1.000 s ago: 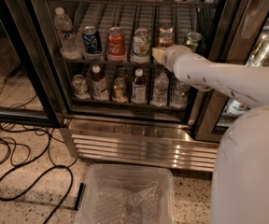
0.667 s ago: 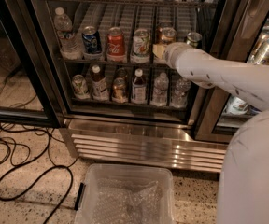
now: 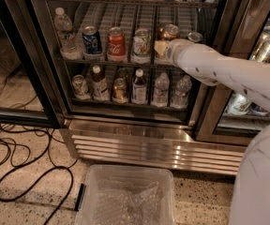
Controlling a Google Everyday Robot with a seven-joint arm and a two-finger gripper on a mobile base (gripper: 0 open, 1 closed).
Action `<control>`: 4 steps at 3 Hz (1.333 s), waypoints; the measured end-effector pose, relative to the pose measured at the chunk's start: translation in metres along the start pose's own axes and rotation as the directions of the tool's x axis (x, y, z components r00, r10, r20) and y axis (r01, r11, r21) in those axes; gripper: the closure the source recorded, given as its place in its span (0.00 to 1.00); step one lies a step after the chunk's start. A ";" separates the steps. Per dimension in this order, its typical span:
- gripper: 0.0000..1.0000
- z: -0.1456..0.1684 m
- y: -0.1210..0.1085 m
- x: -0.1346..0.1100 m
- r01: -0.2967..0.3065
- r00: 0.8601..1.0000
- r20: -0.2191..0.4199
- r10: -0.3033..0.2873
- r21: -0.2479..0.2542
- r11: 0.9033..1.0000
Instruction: Pick orange can from middle shelf of fridge
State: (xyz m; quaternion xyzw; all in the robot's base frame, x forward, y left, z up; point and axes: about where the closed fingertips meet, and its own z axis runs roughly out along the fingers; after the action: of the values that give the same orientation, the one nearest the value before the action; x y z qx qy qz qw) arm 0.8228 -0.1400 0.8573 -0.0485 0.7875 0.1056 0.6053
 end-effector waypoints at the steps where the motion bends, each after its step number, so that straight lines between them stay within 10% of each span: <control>1: 1.00 -0.014 0.004 0.002 -0.057 0.998 -0.041 0.056 -0.035 0.998; 4: 1.00 -0.056 0.017 0.020 -0.178 0.967 -0.206 0.147 -0.143 0.974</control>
Offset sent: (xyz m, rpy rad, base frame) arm -0.0676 -0.0065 -0.0003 0.2001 0.2526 0.1233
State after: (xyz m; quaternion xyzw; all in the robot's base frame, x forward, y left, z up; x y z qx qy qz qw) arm 0.7616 -0.1348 0.8538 -0.0423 0.8332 0.2125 0.5088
